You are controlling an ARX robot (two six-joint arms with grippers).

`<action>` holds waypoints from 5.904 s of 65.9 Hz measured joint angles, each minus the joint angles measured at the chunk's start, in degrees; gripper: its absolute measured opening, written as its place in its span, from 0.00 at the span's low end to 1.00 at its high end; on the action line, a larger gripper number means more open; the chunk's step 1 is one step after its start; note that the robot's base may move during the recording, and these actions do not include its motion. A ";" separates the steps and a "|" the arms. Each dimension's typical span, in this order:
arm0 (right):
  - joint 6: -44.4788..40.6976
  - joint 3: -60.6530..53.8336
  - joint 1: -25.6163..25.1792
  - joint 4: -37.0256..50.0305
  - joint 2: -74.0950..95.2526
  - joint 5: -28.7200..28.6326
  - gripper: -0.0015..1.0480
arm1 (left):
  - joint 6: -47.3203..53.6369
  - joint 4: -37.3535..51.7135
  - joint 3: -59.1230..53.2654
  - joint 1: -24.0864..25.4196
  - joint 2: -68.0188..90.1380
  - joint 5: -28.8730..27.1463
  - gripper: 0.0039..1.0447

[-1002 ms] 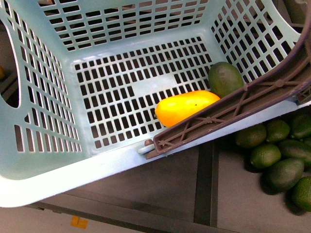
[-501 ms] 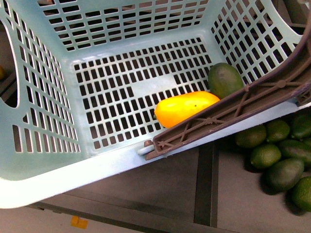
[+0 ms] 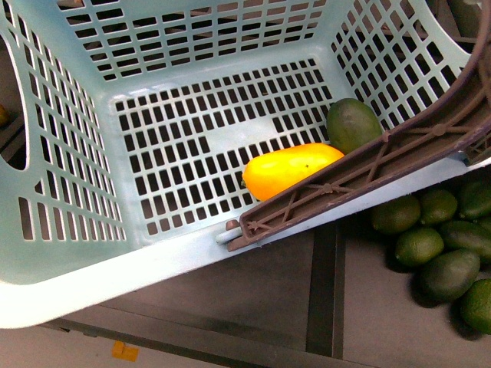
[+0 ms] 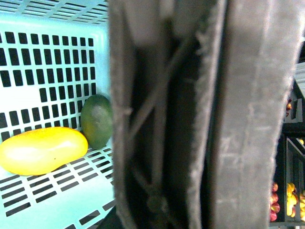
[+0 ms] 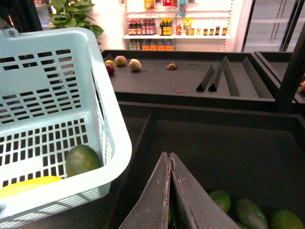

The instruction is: Pick mango and avocado into basket

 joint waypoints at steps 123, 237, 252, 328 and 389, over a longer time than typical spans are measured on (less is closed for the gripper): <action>-0.02 0.02 0.00 -15.37 -15.10 0.11 0.92 | -21.42 2.16 -1.86 4.59 1.99 -26.60 0.13; -0.02 0.02 0.00 -15.37 -15.10 0.09 0.92 | -42.99 16.79 -5.53 16.63 20.22 -19.39 0.87; -0.02 0.02 0.00 -15.37 -15.12 0.09 0.92 | -35.34 13.44 -13.86 15.10 8.55 -26.45 0.92; -0.02 0.02 0.00 -15.37 -15.12 0.13 0.92 | 53.18 60.89 -70.86 38.80 -41.00 -1.95 0.02; -0.02 0.02 0.00 -15.37 -15.12 0.11 0.92 | 53.22 26.27 -72.28 38.95 -78.62 -1.38 0.02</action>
